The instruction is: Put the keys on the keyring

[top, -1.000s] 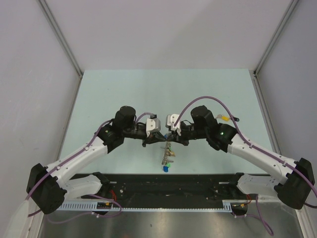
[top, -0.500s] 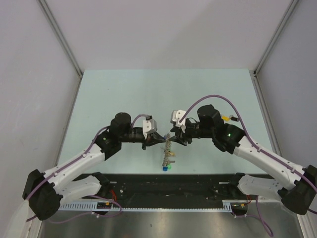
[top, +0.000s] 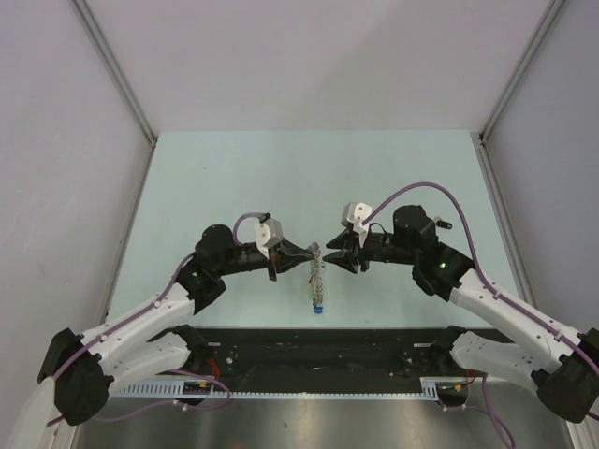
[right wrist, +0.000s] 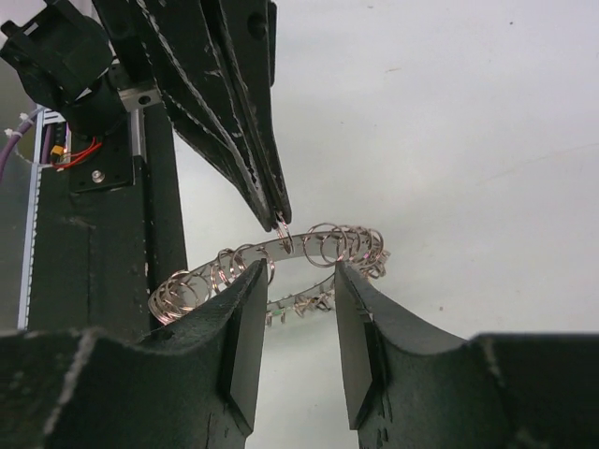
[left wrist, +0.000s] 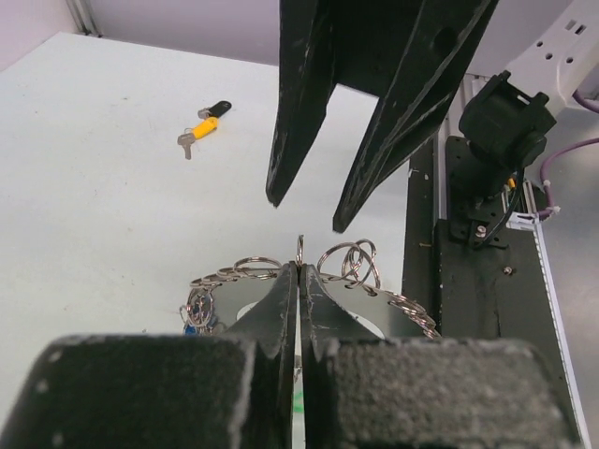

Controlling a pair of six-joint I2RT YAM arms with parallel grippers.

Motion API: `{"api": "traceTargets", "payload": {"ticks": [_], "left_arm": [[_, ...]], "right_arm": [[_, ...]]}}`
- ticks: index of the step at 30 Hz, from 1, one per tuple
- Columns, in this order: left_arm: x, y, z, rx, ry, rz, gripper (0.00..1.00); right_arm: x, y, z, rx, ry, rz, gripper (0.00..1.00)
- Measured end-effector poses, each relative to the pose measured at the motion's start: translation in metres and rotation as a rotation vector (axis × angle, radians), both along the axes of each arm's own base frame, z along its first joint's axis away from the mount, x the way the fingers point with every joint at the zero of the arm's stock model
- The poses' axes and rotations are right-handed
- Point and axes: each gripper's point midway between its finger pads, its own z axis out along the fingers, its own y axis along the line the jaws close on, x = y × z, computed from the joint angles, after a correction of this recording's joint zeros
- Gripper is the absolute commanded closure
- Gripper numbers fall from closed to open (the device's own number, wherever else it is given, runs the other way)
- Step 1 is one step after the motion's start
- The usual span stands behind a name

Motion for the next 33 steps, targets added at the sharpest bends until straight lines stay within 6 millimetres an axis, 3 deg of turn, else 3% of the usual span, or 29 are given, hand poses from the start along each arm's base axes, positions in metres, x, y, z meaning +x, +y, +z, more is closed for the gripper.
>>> {"api": "traceTargets", "payload": {"ticks": [5, 14, 17, 21, 23, 28, 33], "left_arm": [[-0.001, 0.000, 0.000, -0.022, 0.010, 0.004, 1.00], [-0.001, 0.000, 0.011, -0.057, -0.015, 0.004, 1.00], [-0.001, 0.000, 0.013, -0.065, -0.015, 0.004, 1.00], [-0.002, 0.000, 0.012, -0.069, -0.014, 0.005, 1.00], [-0.002, 0.000, 0.011, -0.069, -0.012, 0.008, 0.99], [0.000, 0.004, 0.010, -0.054, -0.030, 0.028, 0.74], [0.003, 0.007, 0.016, 0.012, -0.086, 0.029, 0.59]], "right_arm": [[0.001, 0.005, -0.014, 0.033, 0.036, -0.006, 0.63], [0.004, 0.014, -0.005, 0.097, 0.032, 0.005, 0.67], [0.004, 0.016, -0.005, 0.101, 0.040, 0.013, 0.76], [0.003, 0.018, -0.007, 0.102, 0.050, 0.028, 1.00], [0.002, 0.019, -0.008, 0.101, 0.055, 0.034, 1.00], [0.000, 0.017, -0.010, 0.088, 0.051, 0.046, 1.00], [0.001, 0.008, -0.016, -0.013, 0.050, 0.036, 1.00]]}}
